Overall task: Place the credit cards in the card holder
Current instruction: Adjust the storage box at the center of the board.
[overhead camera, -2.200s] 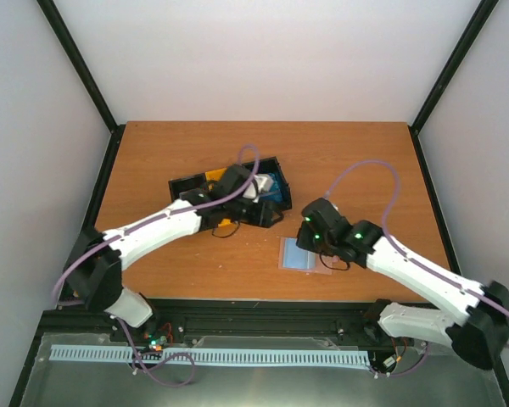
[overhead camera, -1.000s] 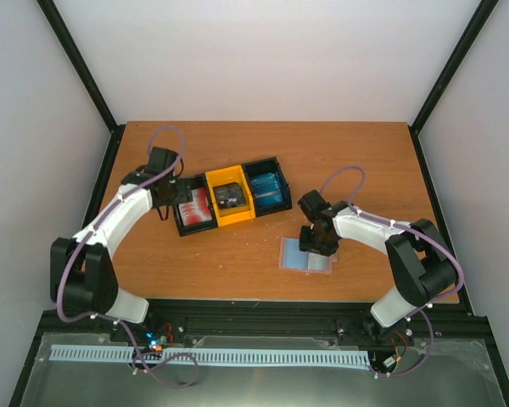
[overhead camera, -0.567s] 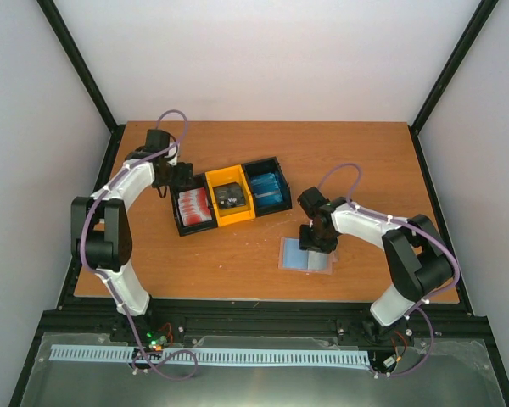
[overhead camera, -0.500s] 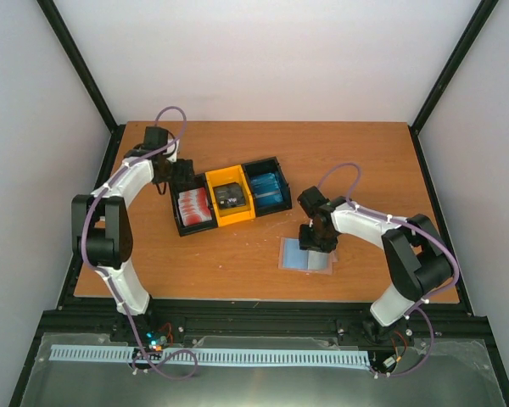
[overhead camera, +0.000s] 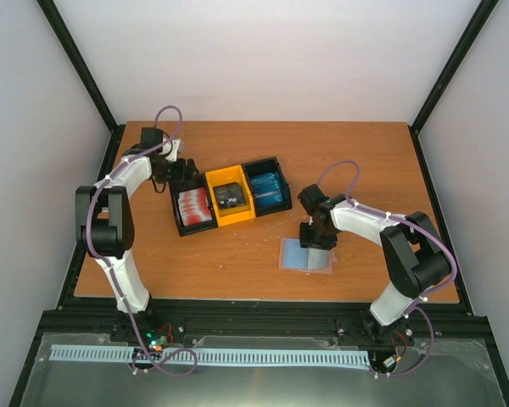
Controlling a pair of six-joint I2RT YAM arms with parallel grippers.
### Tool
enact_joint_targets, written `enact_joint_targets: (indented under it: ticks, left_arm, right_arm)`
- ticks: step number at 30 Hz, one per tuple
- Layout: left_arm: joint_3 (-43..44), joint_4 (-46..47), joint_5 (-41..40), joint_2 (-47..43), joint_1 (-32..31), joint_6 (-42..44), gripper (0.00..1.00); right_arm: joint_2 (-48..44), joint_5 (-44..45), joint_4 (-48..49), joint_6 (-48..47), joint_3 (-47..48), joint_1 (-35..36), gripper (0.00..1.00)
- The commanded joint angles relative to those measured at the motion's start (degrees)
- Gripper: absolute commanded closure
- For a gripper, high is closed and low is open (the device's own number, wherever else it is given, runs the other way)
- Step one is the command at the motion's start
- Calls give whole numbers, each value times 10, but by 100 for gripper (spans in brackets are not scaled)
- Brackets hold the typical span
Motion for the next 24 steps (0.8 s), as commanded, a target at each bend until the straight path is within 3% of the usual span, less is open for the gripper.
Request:
enact_joint_targets:
  ticks: [1,15,24]
  left_arm:
    - [-41,-14,50,-46,2,3,11]
    - [-169,-39,106,-167,1,-53,16]
    - [-244,-42,148,-256,-32,-117,21]
  right_arm:
    - [20,24,6,-5,-9,-11,55]
    - [5,11,35,7,-36,-12,55]
    - [-15,18,41,19,-40,-12,56]
